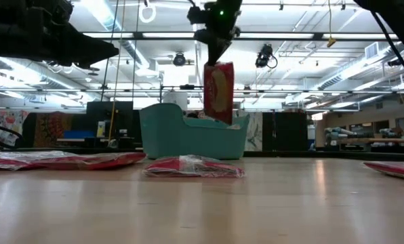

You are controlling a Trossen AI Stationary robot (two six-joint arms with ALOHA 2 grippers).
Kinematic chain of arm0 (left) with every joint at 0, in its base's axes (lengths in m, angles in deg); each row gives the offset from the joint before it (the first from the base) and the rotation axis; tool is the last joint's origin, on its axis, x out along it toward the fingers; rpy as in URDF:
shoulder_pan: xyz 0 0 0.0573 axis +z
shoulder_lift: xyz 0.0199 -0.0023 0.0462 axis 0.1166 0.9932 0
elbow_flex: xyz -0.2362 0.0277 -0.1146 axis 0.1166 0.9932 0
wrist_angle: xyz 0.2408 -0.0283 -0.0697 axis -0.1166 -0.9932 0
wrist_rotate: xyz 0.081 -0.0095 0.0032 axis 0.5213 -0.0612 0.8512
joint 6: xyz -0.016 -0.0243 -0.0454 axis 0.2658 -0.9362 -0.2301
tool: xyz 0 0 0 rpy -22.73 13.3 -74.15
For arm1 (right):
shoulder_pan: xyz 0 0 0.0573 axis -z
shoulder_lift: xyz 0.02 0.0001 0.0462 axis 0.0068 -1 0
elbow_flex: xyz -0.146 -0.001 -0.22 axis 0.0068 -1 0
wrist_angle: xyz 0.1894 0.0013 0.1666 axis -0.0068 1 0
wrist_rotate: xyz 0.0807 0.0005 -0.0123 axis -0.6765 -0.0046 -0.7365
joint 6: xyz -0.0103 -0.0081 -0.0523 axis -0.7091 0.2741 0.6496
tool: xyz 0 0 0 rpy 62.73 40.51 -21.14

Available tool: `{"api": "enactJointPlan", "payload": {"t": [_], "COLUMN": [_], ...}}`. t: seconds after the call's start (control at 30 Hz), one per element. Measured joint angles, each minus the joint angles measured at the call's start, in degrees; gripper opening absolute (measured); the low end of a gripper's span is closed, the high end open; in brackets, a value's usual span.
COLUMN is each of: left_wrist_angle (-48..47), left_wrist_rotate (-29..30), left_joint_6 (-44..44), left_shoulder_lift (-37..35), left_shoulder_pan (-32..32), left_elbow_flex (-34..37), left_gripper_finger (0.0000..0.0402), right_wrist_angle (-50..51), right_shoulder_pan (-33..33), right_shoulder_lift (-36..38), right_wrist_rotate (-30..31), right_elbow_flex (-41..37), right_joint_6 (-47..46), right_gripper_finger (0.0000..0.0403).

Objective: Sort popcorn bags into baskets
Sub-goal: Put the popcorn bag into the blue bin

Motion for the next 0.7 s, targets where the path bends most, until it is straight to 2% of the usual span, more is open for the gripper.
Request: {"api": "enactJointPlan", "payload": {"t": [0.2, 0.43, 0.53, 0.7], "left_wrist_angle": [0.0, -0.2, -0.2, -0.2], "left_wrist_rotate": [0.0, 0.2, 0.2, 0.2], "left_joint_6": [0.0, 0.6, 1.1, 1.1], "left_shoulder_lift": [0.0, 0.0, 0.0, 0.0], "left_shoulder_pan": [0.0, 0.0, 0.0, 0.0], "left_elbow_flex": [0.0, 0.0, 0.0, 0.0], "left_gripper_finger": [0.0119, 0.0119, 0.0119, 0.0119], "right_wrist_angle": [-13.2, -28.3, -35.3, -36.4], "right_shoulder_pan": [5.2, 7.8, 8.1, 7.9], "right_shoulder_lift": [-0.7, -0.8, -0.7, -0.7], "right_wrist_rotate": [-17.0, -30.0, -37.4, -45.0], "right_elbow_flex": [-4.1, -12.7, -15.0, -13.8], "right_joint_6": [-1.7, -4.3, -5.4, -7.9], "right_gripper_finger": [0.0013, 0.0058, 0.0075, 0.0085]}}
